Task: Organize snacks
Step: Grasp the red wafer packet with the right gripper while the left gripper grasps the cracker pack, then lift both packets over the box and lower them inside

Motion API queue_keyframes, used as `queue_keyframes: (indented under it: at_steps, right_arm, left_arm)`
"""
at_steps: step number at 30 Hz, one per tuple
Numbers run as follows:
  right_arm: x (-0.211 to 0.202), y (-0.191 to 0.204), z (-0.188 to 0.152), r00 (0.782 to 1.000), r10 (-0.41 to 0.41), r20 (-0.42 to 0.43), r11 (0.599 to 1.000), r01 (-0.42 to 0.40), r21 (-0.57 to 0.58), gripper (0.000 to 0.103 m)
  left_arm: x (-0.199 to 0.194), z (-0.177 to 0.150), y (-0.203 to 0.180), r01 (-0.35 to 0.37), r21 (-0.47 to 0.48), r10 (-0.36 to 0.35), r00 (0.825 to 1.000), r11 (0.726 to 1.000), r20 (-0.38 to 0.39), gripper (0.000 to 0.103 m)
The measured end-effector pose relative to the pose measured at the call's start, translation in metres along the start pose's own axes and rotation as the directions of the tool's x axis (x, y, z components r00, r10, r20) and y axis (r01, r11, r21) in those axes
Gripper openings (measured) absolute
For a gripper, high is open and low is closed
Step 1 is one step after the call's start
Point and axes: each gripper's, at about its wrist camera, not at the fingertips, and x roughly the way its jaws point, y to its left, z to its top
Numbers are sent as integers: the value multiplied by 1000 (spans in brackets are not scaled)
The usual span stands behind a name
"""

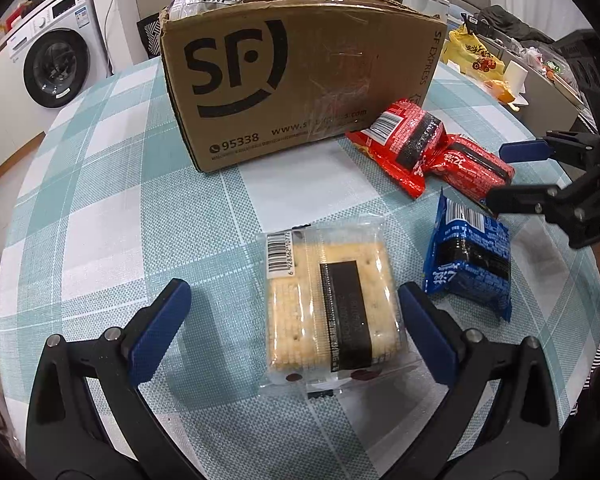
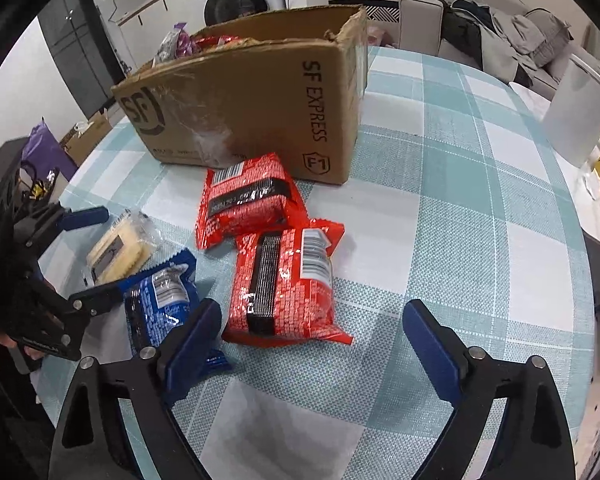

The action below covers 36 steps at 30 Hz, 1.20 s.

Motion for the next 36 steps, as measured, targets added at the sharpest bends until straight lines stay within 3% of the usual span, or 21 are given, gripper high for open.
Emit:
queue_keyframes:
  at_steps: [6,9,11,13,16,24,36]
  right_arm:
    - [8,5,5,1000,0,10,1000,0,10,77]
    - [9,9,6,1000,-4,21,1000,4,5,66]
    - [8,10,7,1000,4,24,1000,-4,5,59]
    - [8,10,7,1000,10,29,1000,-11,3,49]
    - [6,10,7,999,-7,43,1000,7,-5,44]
    - [-4,4,9,997,-19,69,1000,19,7,44]
    - [-40,-4,17,981,-12,193,998,-2,70,44]
  left_arm:
    - [-2,-1,-2,11,10,-11,1000,1000,9,98]
    - [-9,-2,-10,41,50,-43,998,998,39,80]
    - [-12,-2,-15,61,73,-64,997,995,44,60]
    - [-14,-2,-19,77,89,-82,996,993,45,56]
    - [-15,-1,-20,90,87,-94,995,992,46,56]
    - [-23,2,-16,108,65,-113,990,992,81,56]
    - [-56,10,-9,81,35,-85,982,996,167,56]
